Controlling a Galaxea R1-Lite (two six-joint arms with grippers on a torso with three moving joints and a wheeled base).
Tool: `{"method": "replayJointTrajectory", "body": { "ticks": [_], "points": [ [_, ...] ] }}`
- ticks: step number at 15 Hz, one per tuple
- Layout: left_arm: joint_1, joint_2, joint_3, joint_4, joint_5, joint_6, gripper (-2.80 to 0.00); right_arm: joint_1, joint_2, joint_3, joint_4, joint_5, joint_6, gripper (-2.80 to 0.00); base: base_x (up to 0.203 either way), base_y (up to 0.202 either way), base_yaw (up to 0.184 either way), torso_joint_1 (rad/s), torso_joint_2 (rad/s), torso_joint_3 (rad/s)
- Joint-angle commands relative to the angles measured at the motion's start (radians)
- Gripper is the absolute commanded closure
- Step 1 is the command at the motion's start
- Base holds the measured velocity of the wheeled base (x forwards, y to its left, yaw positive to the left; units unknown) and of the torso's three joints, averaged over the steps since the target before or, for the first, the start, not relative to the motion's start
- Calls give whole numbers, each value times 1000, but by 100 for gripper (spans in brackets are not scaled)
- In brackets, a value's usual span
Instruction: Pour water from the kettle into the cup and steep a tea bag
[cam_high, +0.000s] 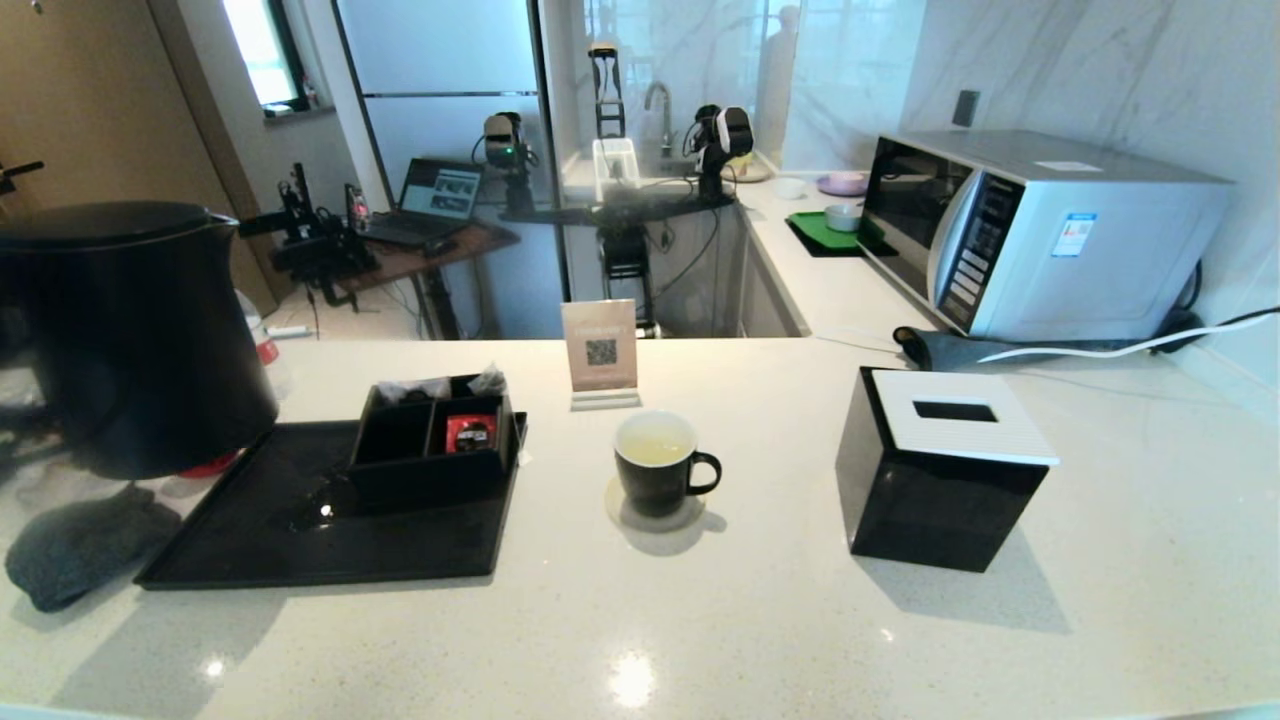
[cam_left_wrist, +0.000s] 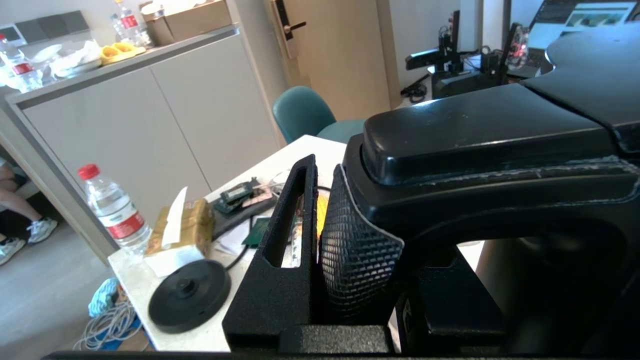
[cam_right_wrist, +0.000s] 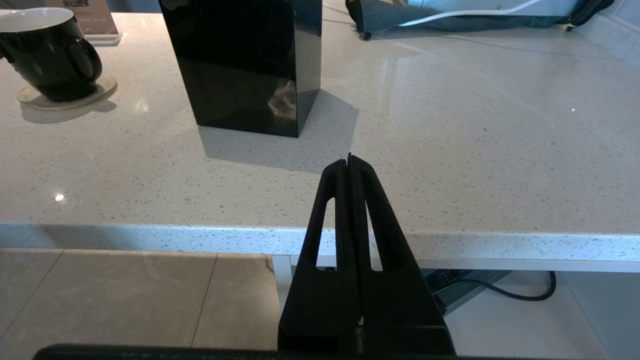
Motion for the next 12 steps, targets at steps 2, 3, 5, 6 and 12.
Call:
{"method": "replayJointTrajectory", "body": {
  "ticks": [2, 3, 5, 6, 12],
  "points": [
    [25, 151, 20, -137, -4, 4, 0, 0, 1, 0, 0, 0, 0, 0, 0, 0, 0, 0, 0, 0],
    [28, 185, 33, -185, -6, 8, 0, 0, 1, 0, 0, 0, 0, 0, 0, 0, 0, 0, 0, 0],
    [32, 263, 69, -312, -16, 21, 0, 0, 1, 0, 0, 0, 0, 0, 0, 0, 0, 0, 0, 0],
    [33, 303, 88, -379, -28, 24, 0, 0, 1, 0, 0, 0, 0, 0, 0, 0, 0, 0, 0, 0],
    [35, 442, 135, -518, -62, 14, 0, 0, 1, 0, 0, 0, 0, 0, 0, 0, 0, 0, 0, 0]
  ]
}}
